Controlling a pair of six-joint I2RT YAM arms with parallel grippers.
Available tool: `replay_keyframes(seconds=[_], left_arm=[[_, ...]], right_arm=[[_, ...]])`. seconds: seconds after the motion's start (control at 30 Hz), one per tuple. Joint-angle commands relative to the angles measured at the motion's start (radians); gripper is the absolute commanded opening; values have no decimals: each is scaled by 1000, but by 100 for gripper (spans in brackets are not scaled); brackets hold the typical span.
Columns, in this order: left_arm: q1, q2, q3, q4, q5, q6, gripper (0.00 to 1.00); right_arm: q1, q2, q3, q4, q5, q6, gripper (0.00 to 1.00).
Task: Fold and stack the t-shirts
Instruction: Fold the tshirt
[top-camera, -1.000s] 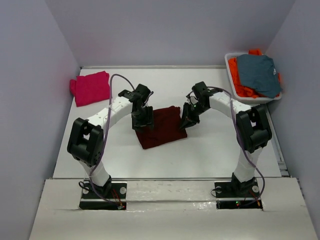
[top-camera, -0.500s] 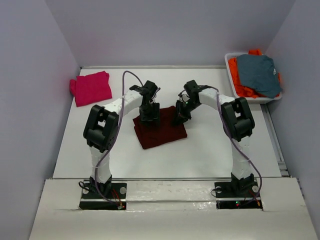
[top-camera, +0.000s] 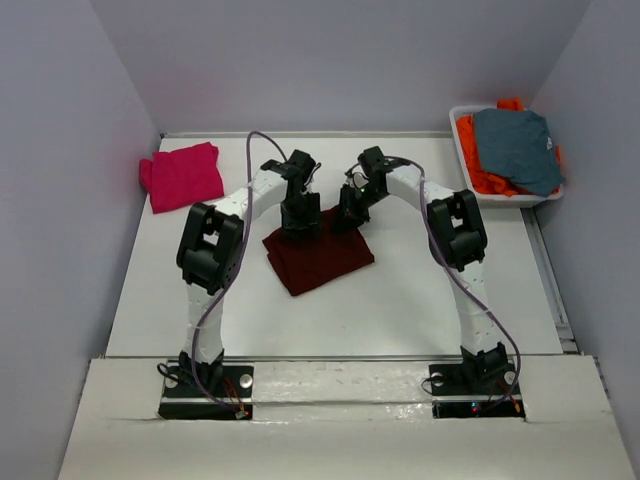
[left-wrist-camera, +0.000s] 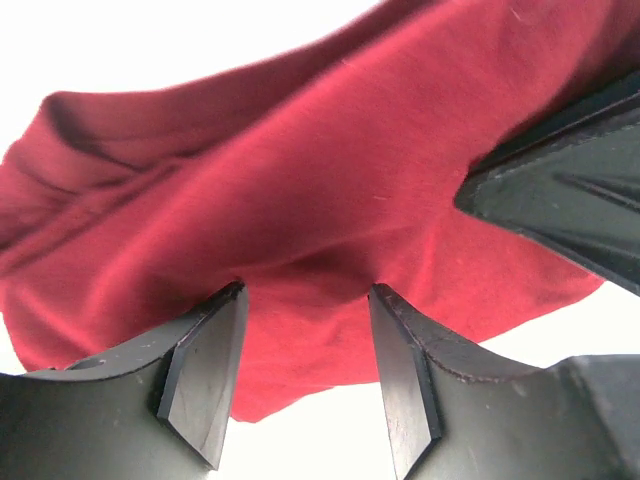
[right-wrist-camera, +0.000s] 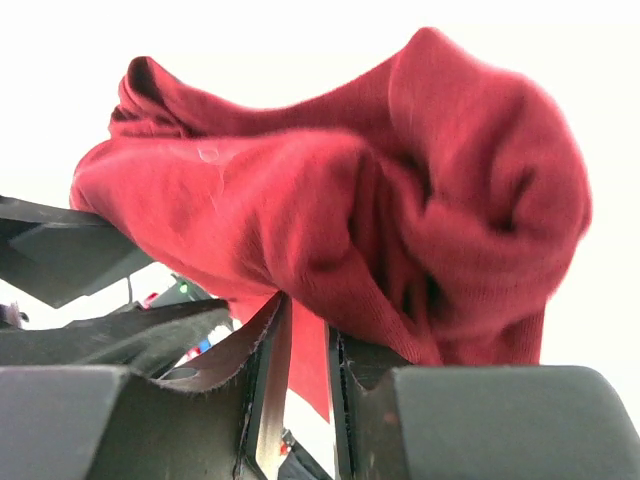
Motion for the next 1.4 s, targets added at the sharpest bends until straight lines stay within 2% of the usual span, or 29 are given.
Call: replay_keyframes(seconds=[0.0,0.23,0.5,0.73,0.83,0.9,1.1,1.37], left_arm=[[61,-23,31,-23,-37,14,62],[142,-32,17,-27,-72,8,62],[179,8,11,-4,-2,0,62],[179,22,-12,16,26,-3,62],[179,22,-16,16,29,-3,62],[179,18,-18,14,30,-3,62],[179,11,-27,9,26,6,61],[179,5,-44,14,32,8,61]], right_arm=[[7,32,55,-18,-24,-5,25],[7,40,15,11,-19,2,25],[7,52,4,40,-27,18,26],[7,55,98,11,-21,26,30],[-5,72,162,-1,-14,34,40],[-14,116,228,-20,-36,49,41],[-44,211,334,-20,-88,104,43],[-64,259,323,15,-73,141,43]])
